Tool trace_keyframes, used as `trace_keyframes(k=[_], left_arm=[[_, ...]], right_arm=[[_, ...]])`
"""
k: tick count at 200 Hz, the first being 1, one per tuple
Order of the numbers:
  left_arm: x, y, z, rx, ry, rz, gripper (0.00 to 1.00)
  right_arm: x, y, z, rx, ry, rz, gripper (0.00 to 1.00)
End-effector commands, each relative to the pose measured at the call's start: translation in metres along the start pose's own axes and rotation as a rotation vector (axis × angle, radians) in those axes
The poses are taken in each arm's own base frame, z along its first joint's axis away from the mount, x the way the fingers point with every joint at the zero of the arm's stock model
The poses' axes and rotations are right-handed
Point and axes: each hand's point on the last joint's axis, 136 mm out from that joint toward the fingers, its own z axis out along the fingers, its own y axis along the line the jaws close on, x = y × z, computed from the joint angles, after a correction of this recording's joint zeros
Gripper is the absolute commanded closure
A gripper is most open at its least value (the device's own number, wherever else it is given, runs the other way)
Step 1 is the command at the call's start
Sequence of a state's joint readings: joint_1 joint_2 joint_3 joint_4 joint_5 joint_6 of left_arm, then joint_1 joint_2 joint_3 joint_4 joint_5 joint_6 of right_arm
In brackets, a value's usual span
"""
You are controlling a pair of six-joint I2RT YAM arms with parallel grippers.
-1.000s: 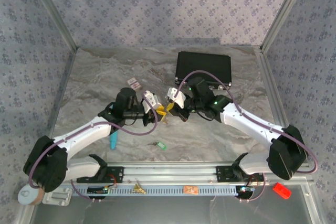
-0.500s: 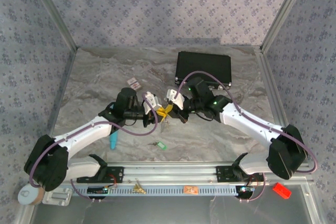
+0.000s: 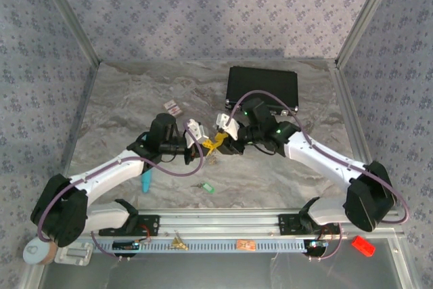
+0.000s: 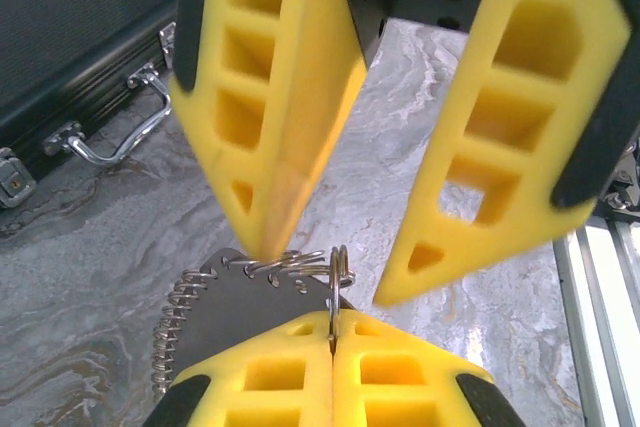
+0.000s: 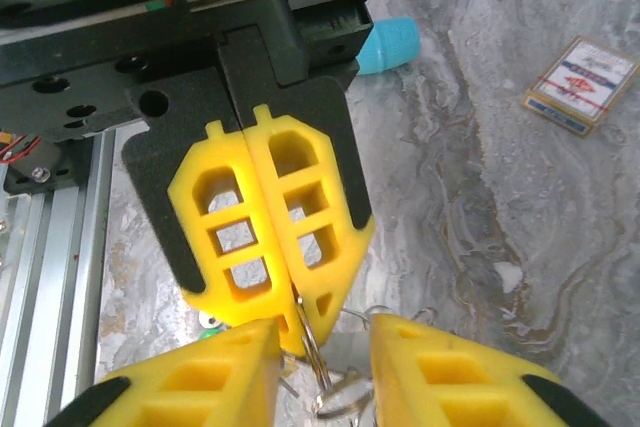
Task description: Put the keys on the keyring
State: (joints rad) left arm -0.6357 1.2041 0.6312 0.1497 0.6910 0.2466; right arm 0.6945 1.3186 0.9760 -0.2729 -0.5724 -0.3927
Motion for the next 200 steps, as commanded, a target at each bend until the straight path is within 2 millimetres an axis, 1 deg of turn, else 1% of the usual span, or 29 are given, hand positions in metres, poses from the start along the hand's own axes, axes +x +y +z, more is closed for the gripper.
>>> trace_keyframes(k=[1,17,32,46,57,72,102,125,165,182,200], left_arm=[[-0.015,-0.001,-0.006,-0.011,-0.041,0.069,1.0],[-0.015,0.001,-0.007,-0.031,-0.035,0.077,1.0],[-0.014,0.001,-0.006,-0.047,-0.016,0.104,1.0],[-0.011,0.0,-0.005,-0.07,0.012,0.14,1.0],[-0.011,0.0,-0.005,-0.083,0.022,0.17,1.0],[-0.011,-0.002,-0.005,-0.104,0.033,0.223,1.0],[-0.016,-0.004,-0.008,-0.139,0.022,0.292,1.0],[-0.018,-0.006,-0.009,-0.145,0.01,0.32,1.0],[-0.019,-0.01,-0.008,-0.133,0.009,0.343,1.0],[-0.019,-0.011,-0.008,-0.129,0.009,0.349,1.0],[-0.019,-0.011,-0.008,-0.128,0.009,0.35,1.0]], right_arm=[[-0.014,-0.006,-0.027,0.06,-0.041,0.011,0.63],[-0.007,-0.01,-0.035,0.102,-0.012,0.02,0.61],[0.005,-0.012,-0.037,0.136,0.036,0.009,0.61],[0.015,-0.005,-0.034,0.126,0.075,-0.048,0.62],[0.019,0.0,-0.031,0.13,0.09,-0.1,0.62],[0.017,0.002,-0.028,0.136,0.081,-0.151,0.64],[0.006,0.008,-0.022,0.105,0.026,-0.19,0.66],[0.007,0.015,-0.014,0.067,0.017,-0.226,0.67],[0.005,0.011,-0.008,0.088,0.012,-0.251,0.69],[0.003,0.013,-0.007,0.075,0.006,-0.264,0.7],[0.005,0.017,-0.004,0.054,0.007,-0.276,0.75]])
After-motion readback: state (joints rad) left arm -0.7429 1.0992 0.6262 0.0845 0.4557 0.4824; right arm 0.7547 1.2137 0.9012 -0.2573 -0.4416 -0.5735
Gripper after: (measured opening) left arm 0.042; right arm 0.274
